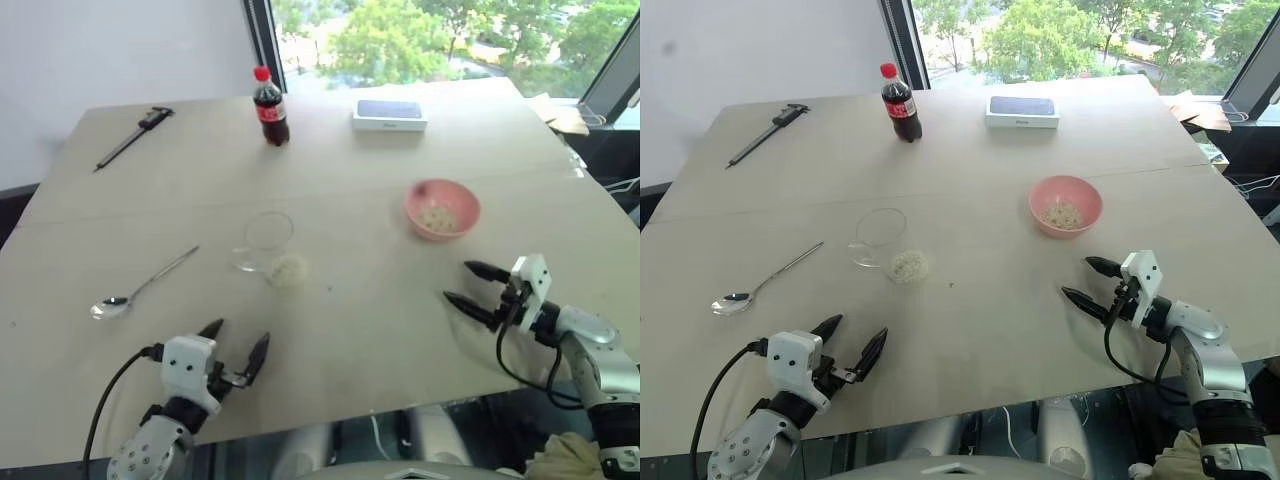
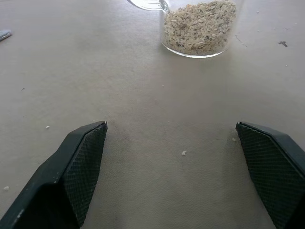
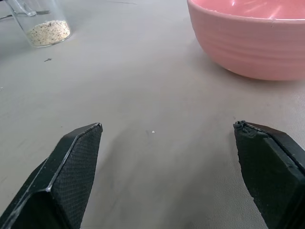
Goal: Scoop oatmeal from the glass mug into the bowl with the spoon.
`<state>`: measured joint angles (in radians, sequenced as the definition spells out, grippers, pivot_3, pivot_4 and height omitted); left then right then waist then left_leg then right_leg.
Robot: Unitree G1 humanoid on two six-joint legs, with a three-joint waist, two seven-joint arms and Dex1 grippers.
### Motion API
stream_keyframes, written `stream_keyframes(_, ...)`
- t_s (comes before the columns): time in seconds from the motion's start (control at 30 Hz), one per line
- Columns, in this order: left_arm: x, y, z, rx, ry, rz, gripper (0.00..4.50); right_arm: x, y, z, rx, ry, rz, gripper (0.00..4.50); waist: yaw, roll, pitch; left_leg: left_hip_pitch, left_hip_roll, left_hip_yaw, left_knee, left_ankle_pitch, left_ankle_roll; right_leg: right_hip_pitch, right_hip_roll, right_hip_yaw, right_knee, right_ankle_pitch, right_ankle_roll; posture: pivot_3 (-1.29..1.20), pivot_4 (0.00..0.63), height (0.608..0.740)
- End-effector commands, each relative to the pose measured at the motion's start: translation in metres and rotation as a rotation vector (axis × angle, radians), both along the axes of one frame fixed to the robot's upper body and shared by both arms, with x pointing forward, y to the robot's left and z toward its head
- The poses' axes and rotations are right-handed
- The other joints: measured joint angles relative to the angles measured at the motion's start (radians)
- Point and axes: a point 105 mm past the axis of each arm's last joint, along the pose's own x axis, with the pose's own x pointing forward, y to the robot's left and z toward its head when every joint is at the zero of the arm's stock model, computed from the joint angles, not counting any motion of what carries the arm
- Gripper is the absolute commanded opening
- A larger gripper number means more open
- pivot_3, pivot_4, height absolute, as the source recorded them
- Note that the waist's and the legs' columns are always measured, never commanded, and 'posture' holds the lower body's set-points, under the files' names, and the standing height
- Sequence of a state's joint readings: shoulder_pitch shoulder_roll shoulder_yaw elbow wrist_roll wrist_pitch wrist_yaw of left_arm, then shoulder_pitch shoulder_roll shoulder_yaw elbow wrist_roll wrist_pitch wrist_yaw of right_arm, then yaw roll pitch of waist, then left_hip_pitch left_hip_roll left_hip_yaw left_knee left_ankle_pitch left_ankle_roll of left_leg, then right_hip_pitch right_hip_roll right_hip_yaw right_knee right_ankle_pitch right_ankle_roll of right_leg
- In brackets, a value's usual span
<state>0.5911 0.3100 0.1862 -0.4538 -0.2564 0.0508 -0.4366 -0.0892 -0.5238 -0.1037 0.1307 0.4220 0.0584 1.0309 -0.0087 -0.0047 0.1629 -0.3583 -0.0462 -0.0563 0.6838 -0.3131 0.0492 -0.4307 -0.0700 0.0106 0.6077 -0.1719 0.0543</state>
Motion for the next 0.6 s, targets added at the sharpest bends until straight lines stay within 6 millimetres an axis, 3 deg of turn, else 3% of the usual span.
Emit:
stream_keyframes(0.03,0.0007,-0.0021,0.0050,0.019,-0.032,-0.020,4.50,-0.0008,-0.0002,0.0093,-0.009,-0.048,0.016,4.44,0.000,0.000,0.000,0.000,0.000,0.000,0.000,0.000,0.000,0.000,0.000,0.000,0.000,0.000,0.000,0.00,0.150,0.740)
stream_keyframes(0.6,0.0003,0.0005,0.0049,0.013,-0.048,-0.019,4.50,-0.0043,0.0001,0.0047,-0.011,-0.032,0.042,4.44,0.000,0.000,0.000,0.000,0.000,0.000,0.000,0.000,0.000,0.000,0.000,0.000,0.000,0.000,0.000,0.00,0.150,0.740)
